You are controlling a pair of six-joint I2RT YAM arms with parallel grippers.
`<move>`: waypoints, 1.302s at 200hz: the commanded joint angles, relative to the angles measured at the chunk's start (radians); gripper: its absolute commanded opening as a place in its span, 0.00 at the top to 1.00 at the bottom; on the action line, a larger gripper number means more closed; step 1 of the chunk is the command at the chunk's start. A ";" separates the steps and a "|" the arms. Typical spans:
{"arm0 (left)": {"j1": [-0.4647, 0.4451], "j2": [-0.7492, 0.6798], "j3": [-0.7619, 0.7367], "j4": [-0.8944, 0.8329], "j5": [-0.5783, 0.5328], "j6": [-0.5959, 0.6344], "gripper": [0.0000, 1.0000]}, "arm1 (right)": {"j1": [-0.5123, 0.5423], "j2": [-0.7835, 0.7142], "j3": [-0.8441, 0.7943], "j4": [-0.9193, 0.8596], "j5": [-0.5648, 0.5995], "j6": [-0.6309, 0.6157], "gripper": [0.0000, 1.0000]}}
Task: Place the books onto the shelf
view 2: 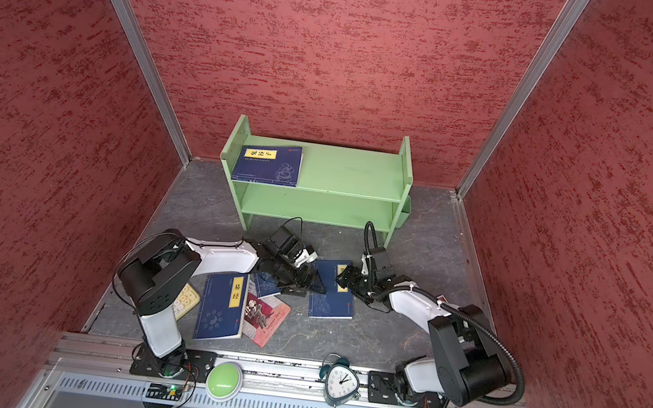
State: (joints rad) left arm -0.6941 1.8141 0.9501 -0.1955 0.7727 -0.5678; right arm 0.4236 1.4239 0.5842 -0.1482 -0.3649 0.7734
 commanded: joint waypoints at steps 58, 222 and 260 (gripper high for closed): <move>0.032 0.080 -0.063 0.180 0.064 -0.036 0.01 | 0.061 0.116 -0.017 -0.079 -0.019 0.003 0.27; 0.068 -0.122 -0.089 0.238 0.109 -0.137 0.01 | 0.102 0.120 -0.005 -0.072 -0.034 0.007 0.29; 0.096 -0.171 -0.071 0.120 0.114 -0.099 0.01 | 0.138 0.130 0.007 -0.026 -0.055 0.032 0.29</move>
State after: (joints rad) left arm -0.6106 1.6962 0.8474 -0.0681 0.8398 -0.6998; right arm 0.5056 1.4910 0.6262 -0.0864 -0.3439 0.7563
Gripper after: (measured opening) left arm 0.995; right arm 0.713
